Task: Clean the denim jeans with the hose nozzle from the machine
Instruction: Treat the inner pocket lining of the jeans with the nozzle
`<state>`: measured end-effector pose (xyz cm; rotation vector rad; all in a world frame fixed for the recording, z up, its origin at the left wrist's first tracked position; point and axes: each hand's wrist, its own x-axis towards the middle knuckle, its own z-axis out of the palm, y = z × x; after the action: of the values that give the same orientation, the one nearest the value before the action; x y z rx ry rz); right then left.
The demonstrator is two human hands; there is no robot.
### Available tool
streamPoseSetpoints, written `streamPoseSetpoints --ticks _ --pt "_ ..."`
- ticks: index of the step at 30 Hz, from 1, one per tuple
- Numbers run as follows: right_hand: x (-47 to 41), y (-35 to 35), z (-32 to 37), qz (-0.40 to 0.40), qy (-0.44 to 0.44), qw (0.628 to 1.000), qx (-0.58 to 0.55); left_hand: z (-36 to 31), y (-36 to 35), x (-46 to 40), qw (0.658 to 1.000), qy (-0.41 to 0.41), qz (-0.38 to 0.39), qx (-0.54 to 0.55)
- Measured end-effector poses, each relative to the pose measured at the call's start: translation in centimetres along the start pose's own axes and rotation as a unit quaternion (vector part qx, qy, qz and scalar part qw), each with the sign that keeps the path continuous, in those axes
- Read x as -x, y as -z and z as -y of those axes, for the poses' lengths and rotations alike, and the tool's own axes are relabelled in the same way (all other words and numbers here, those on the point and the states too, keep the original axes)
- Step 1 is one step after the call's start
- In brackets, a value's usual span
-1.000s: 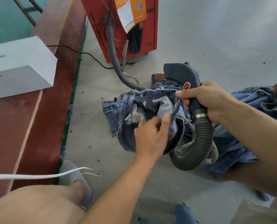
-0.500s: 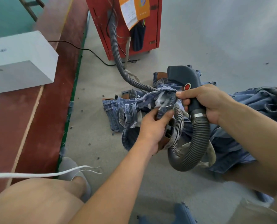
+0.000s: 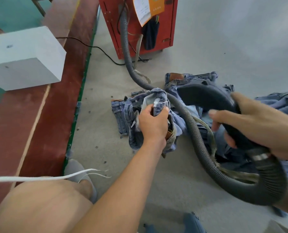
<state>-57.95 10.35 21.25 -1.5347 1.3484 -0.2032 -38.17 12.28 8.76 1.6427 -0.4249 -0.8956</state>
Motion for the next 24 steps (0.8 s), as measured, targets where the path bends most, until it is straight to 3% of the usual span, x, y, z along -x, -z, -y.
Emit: streamPoseSetpoints --ticks 3,11,14,18,24 --pt "-0.2 -0.9 0.0 0.023 -0.020 0.998 0.055 -0.2 0.2 0.2 0.995 -0.032 0.090 -0.015" --pt "-2.9 -0.6 0.5 -0.047 -0.020 0.989 -0.139 0.0 1.2 0.7 0.980 -0.049 0.194 -0.014" --pt "-1.4 0.3 0.2 -0.007 -0.001 0.998 -0.058 -0.3 1.4 0.4 0.972 -0.045 0.232 -0.017" --pt "-0.6 -0.7 0.6 0.012 0.024 0.981 0.192 -0.1 1.2 0.5 0.959 -0.089 0.256 -0.086" --pt "-1.7 0.1 0.8 -0.071 -0.005 0.992 0.102 0.2 1.1 0.5 0.932 -0.181 0.248 -0.191"
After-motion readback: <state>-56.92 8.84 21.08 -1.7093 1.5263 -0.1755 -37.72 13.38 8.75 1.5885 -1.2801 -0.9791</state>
